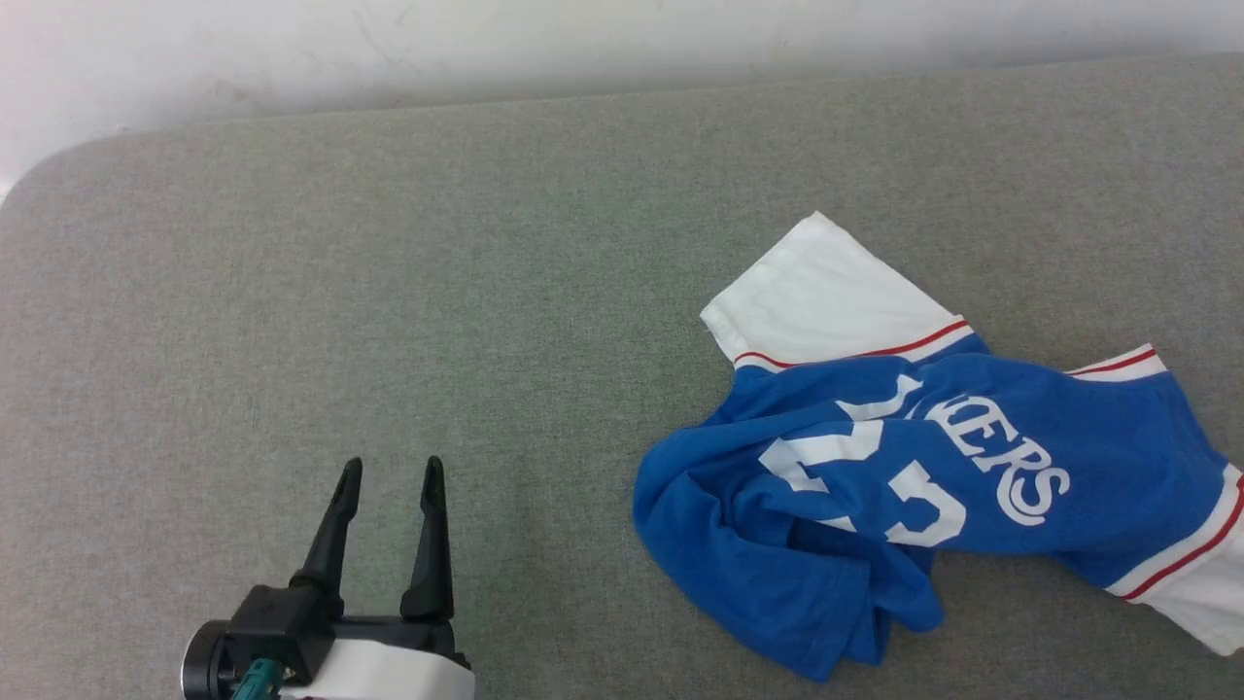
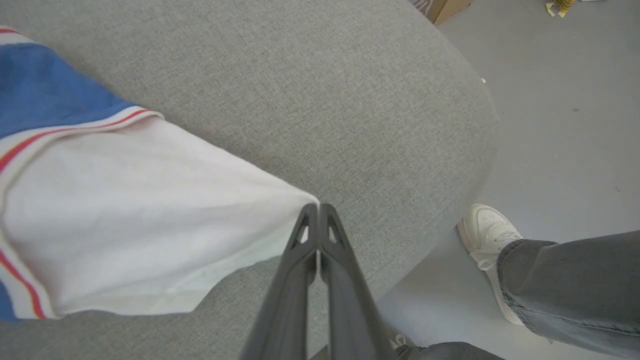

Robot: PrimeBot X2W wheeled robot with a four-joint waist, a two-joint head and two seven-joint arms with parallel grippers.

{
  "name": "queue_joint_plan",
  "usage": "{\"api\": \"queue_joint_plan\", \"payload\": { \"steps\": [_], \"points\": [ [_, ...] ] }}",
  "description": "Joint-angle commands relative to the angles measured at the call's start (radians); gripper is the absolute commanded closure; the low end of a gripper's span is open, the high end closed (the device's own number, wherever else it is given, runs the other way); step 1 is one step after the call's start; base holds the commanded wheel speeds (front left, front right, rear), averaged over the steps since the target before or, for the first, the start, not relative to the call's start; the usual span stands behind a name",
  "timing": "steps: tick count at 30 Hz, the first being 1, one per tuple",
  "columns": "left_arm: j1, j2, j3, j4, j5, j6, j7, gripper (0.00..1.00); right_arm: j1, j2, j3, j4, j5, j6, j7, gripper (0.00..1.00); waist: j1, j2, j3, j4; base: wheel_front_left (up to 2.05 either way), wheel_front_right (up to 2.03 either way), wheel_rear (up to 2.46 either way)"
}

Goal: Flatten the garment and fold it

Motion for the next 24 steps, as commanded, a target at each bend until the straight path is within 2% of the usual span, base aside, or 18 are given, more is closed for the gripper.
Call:
{"api": "queue_joint_plan", "payload": {
  "steps": [1,2,6,12,18,24],
  "points": [
    [0.003,0.002,0.000,0.003,0.004,0.000,-0.005,0.00,0.004,0.001,0.007,0.013,-0.017,-0.001,-0.016,0.36,0.0001,0.0000,-0.005,-0.002,0.00,0.00,0.00],
    [0.003,0.002,-0.001,0.004,0.004,0.000,-0.005,0.00,0.002,0.001,0.012,0.026,-0.030,-0.001,-0.024,0.00,0.0001,0.0000,-0.008,-0.002,0.00,0.00,0.00],
    [0.008,0.002,-0.003,0.008,0.003,0.000,-0.005,0.00,-0.026,0.001,0.040,0.028,-0.040,-0.001,-0.046,0.00,0.0001,0.0000,-0.021,0.002,0.00,0.00,0.00],
    [0.013,0.001,-0.011,0.011,-0.001,0.005,-0.005,0.00,-0.067,0.001,0.141,-0.113,-0.034,-0.001,-0.053,0.00,0.0001,0.0000,-0.036,0.017,0.00,0.00,0.00],
    [0.013,-0.001,-0.023,0.016,-0.006,0.010,-0.005,0.00,-0.108,-0.006,0.348,-0.233,0.024,-0.001,0.012,0.00,0.0001,0.0000,-0.048,0.043,0.00,0.00,0.00],
    [0.017,-0.002,-0.029,0.020,-0.011,0.011,-0.005,0.00,-0.202,-0.025,0.558,-0.197,0.047,-0.001,0.087,0.00,0.0001,0.0000,-0.053,0.069,0.00,0.00,0.00]
  ]
}}
